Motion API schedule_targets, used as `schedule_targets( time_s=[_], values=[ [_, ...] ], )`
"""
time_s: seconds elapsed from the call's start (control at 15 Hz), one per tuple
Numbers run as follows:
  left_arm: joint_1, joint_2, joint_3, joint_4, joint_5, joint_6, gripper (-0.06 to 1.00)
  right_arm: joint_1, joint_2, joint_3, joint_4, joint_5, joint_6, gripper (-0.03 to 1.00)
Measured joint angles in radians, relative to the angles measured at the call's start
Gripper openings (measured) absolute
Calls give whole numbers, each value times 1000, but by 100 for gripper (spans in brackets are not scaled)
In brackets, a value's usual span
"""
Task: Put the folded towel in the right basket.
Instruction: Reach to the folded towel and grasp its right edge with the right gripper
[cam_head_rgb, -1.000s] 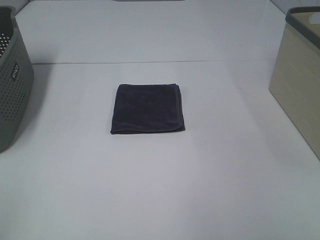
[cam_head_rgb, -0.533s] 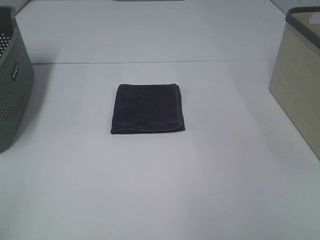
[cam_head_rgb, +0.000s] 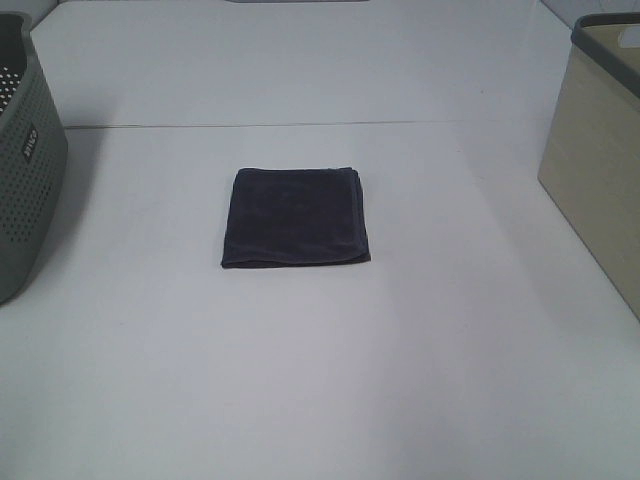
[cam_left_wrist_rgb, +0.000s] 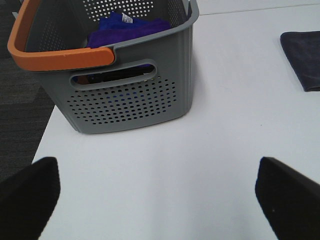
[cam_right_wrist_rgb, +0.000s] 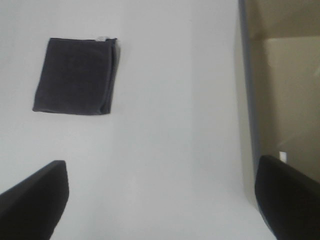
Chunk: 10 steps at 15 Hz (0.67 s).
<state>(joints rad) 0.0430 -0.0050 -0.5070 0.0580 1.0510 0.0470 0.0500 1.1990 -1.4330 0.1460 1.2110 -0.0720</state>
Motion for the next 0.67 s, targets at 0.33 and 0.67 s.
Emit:
schedule_targets(
  time_s=[0.33,0.67],
  values=[
    [0,0,0,0,0,0,99,115,511,-247,277,-73,-51,97],
    [0,0,0,0,0,0,99,128,945,-357,458,-120,-103,96]
  ],
)
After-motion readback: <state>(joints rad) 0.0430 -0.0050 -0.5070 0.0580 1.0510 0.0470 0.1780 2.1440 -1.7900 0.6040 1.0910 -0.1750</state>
